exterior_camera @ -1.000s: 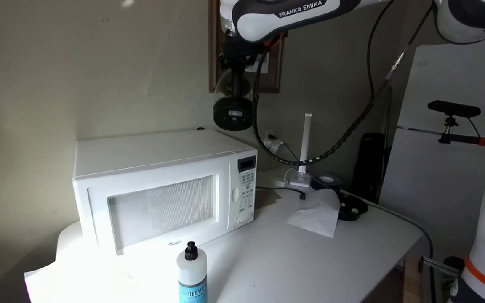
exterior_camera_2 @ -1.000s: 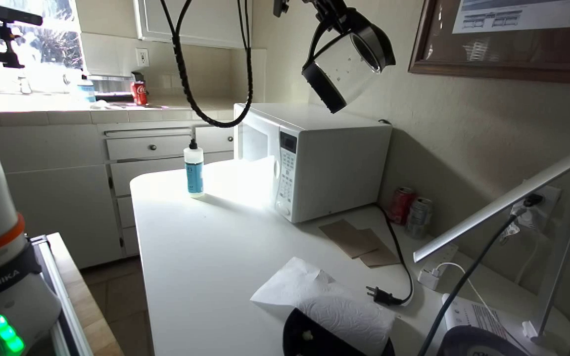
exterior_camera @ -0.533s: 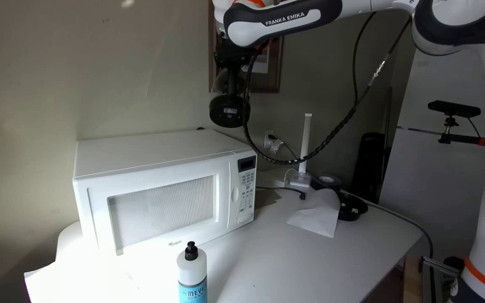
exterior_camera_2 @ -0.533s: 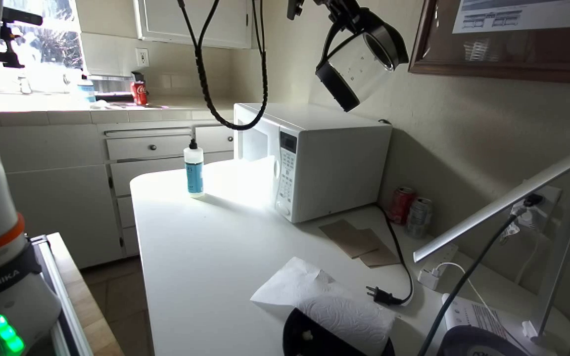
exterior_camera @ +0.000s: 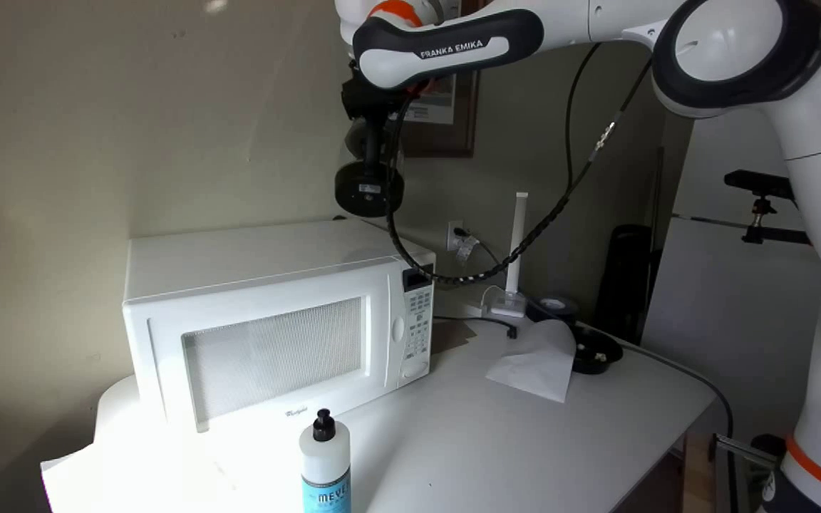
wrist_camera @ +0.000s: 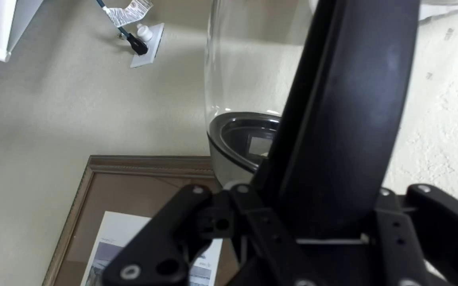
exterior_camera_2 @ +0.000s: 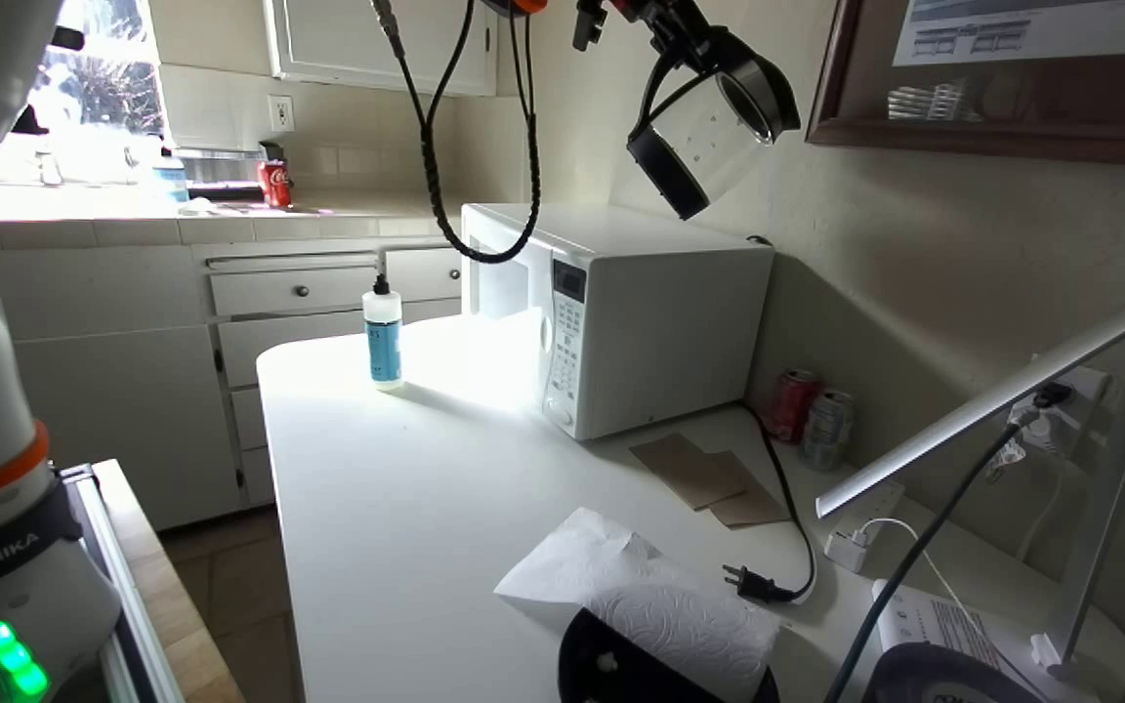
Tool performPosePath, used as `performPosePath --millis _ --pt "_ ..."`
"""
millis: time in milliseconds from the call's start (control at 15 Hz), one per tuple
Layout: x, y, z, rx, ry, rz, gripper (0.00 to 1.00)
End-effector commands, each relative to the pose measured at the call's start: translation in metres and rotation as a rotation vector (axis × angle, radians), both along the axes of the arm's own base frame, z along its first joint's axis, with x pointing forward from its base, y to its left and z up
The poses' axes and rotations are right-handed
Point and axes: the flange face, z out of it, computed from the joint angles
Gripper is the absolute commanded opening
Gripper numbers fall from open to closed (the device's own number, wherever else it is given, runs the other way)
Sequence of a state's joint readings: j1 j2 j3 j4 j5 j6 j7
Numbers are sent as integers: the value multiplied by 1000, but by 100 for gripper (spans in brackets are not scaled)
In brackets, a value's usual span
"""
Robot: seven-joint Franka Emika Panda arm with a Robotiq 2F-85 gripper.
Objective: Put the kettle on top of the microwave.
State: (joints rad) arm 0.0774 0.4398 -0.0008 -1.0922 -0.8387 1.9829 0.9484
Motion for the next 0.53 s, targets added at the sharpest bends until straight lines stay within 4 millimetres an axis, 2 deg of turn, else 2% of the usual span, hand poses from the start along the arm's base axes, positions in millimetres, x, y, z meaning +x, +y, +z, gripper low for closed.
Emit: performPosePath --millis 0,267,467 --pt "10 20 6 -32 -15 4 6" --pt "14 43 -10 -25 41 20 6" --pt "13 69 -21 -39 83 24 6"
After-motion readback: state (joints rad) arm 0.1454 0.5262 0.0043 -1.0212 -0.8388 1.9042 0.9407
